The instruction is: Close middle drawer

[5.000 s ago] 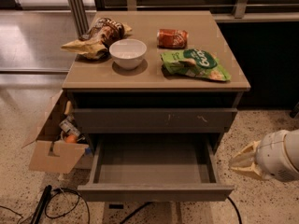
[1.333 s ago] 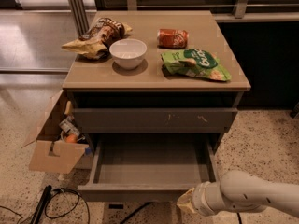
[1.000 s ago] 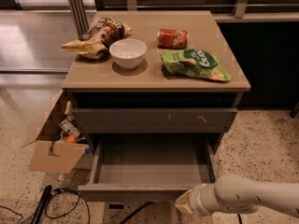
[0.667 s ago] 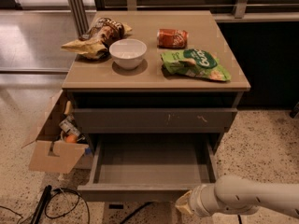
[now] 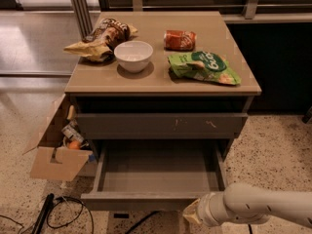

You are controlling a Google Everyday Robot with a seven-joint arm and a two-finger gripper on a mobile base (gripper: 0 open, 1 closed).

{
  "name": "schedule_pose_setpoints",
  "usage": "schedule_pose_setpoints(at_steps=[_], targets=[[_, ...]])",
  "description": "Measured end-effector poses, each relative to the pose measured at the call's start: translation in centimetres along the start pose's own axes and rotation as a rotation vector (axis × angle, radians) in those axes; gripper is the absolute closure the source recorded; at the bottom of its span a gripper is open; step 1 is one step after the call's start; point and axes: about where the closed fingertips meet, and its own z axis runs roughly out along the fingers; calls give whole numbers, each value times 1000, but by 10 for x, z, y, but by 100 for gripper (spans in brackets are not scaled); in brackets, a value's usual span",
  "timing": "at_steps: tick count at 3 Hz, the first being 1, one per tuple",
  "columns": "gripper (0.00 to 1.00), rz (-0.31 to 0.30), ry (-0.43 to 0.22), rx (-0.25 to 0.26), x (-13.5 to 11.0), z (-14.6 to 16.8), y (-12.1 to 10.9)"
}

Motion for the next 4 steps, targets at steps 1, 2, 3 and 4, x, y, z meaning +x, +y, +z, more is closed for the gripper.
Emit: schedule_pose_setpoints(at_steps=[1, 2, 3, 4], targets=[[14, -1, -13, 8, -8, 7, -5], [0, -31, -40, 37, -23, 14, -19], [0, -39, -60, 64, -40, 15, -40], [18, -44, -70, 82, -49, 15, -53]])
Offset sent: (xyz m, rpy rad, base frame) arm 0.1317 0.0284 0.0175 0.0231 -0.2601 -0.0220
